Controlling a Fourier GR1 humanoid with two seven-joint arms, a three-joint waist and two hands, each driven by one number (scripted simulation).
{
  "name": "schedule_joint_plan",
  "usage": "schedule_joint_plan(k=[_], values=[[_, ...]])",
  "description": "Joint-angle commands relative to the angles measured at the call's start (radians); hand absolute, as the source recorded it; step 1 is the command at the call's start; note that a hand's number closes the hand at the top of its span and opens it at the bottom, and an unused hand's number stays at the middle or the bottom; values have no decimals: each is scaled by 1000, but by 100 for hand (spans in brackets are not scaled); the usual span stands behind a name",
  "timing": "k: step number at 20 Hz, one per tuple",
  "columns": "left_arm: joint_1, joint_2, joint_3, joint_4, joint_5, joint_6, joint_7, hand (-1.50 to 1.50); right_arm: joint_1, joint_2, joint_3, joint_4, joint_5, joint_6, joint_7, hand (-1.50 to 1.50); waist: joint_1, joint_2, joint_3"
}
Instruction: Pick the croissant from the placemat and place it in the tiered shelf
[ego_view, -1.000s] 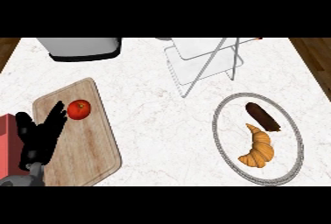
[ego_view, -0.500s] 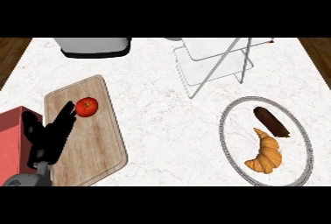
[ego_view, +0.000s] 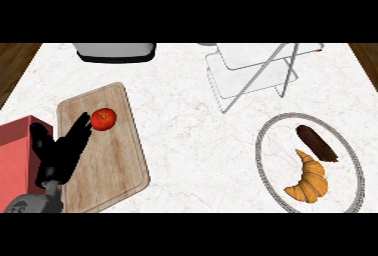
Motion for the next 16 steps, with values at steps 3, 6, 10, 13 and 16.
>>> schedule_joint_plan(k=[3,6,10,13,16], values=[[14,-13,-25,-26,-20,9,51,0,-177,-79,66,-81,180,-97,431,-150,32,9,-3],[-7,-61,-46,14,-30,9,22,0,-274,-119,129,-42,292,-98,592,-150,38,13,-4],[-66,-64,-29,96,-46,2,13,0,-474,-141,213,75,353,-58,745,-150,26,12,-3],[0,-54,-11,51,-34,-7,9,0,-537,-111,280,134,370,-10,797,-150,20,5,-2],[-2,-42,-13,58,-49,-18,9,0,-648,-73,384,193,464,7,872,-150,26,7,-3]])
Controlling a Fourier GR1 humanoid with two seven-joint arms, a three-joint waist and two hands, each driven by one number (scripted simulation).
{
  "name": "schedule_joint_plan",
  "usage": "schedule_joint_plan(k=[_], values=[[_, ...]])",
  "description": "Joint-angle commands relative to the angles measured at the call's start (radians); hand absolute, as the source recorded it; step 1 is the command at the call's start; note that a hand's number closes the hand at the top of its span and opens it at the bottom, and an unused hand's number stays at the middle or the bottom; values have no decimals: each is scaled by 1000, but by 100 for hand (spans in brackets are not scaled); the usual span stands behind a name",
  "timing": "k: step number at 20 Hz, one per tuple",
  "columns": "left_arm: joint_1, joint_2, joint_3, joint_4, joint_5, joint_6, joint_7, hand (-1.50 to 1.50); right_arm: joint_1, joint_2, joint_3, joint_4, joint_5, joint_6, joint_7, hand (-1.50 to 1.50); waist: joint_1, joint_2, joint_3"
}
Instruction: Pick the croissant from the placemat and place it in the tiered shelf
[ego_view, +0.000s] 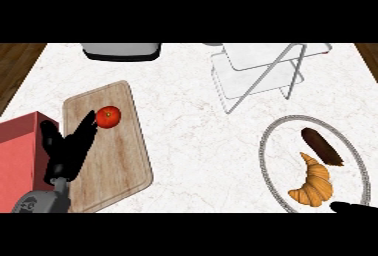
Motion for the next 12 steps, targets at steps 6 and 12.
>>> schedule_joint_plan(k=[6,12], values=[[22,-61,-16,47,-42,35,-14,0,-152,111,156,127,170,57,234,-150,-24,2,-5],[49,-24,15,40,-28,-14,-13,0,-206,149,144,141,250,114,314,-150,-28,0,-6]])
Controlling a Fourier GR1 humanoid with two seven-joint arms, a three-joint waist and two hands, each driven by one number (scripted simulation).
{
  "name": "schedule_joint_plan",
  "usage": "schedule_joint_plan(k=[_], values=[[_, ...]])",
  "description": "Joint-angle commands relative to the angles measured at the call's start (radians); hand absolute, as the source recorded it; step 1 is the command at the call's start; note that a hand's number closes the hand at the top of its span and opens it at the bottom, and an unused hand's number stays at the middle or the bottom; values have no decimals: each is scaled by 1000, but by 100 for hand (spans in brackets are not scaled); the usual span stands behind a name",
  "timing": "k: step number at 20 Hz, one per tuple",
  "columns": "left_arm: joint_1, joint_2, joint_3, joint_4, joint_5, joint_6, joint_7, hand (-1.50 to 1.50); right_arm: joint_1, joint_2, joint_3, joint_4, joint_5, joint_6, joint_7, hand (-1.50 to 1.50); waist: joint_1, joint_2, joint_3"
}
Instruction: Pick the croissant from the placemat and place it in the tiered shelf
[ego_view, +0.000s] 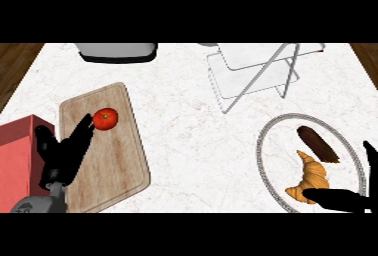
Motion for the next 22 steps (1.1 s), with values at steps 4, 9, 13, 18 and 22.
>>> schedule_joint_plan(k=[4,9,13,18,22], values=[[72,-28,-11,36,-13,-14,-20,0,-33,99,32,94,99,14,137,-150,-2,5,-5],[29,-45,7,67,-20,-13,-19,0,-38,138,5,106,130,48,117,-150,-13,4,-5],[29,1,34,24,-8,-43,10,0,-33,158,-17,186,162,64,86,-150,-11,3,-4],[0,-31,41,29,-8,-20,50,0,-61,212,-20,227,246,72,98,-150,-11,3,-4],[11,-30,45,9,-18,-34,69,0,-17,263,-21,305,314,-18,-26,-150,-12,3,-4]])
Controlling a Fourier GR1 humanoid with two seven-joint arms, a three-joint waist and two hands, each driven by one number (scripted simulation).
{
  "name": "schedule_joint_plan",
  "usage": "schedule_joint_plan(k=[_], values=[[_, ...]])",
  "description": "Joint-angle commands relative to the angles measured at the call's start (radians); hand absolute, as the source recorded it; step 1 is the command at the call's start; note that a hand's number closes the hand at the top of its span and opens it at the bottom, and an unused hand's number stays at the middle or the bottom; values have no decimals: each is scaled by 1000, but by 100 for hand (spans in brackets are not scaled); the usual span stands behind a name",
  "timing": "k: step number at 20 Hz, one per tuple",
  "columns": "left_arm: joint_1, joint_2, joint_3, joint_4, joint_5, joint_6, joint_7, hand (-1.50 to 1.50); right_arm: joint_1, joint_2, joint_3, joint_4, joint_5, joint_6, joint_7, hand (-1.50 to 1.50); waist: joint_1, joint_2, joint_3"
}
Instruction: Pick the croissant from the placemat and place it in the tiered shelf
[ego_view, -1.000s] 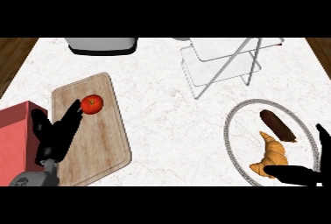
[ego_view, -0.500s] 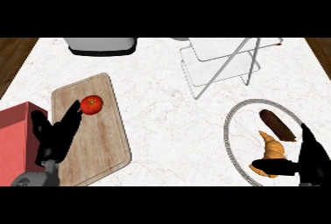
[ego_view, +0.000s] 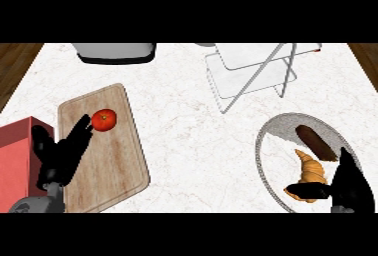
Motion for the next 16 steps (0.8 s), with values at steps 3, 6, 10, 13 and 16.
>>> schedule_joint_plan(k=[3,6,10,13,16], values=[[-12,-41,-7,33,-39,28,40,0,-6,32,-54,18,28,0,21,-150,-4,6,-7],[24,-49,-11,-15,-34,8,53,0,-6,96,-26,78,81,-66,-22,-150,-1,6,-7],[-13,-47,9,44,-51,-11,42,0,-87,53,-132,202,14,-39,-120,-150,-2,7,-7],[46,-80,-17,-29,-49,-4,43,0,-81,86,-76,286,-15,-14,-204,150,5,7,-6],[15,-61,4,-3,-63,16,52,0,-109,58,19,236,-6,148,-163,150,8,7,-7]])
